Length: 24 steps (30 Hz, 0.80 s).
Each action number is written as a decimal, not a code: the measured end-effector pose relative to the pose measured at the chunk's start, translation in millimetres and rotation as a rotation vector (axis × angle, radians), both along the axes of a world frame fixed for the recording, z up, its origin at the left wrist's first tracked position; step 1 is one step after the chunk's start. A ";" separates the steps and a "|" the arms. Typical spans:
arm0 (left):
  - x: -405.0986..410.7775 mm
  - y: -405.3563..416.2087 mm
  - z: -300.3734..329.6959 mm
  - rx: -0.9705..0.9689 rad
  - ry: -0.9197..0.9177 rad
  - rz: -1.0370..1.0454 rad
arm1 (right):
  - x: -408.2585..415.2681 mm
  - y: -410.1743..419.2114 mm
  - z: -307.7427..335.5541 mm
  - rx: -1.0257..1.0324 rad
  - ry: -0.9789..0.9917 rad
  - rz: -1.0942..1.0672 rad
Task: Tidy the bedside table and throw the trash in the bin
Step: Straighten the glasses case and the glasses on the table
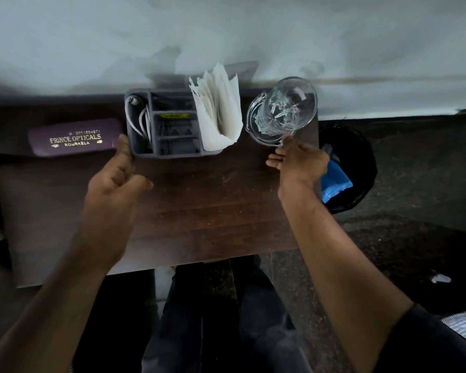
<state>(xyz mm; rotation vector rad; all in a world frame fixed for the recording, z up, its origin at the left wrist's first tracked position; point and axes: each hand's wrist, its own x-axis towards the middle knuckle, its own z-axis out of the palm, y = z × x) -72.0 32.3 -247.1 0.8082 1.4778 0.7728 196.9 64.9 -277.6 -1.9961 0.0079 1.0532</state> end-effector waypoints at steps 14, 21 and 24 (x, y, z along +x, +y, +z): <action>-2.3 -4.1 -0.3 -0.011 -0.008 0.003 | -2.4 3.4 5.6 -0.059 -0.036 0.025; -7.6 -3.6 -5.4 0.003 0.003 -0.032 | -9.2 -10.0 6.9 -0.081 -0.067 0.021; -2.5 -2.1 -10.6 -0.004 -0.006 -0.044 | -34.0 -30.5 21.0 -0.108 -0.077 0.035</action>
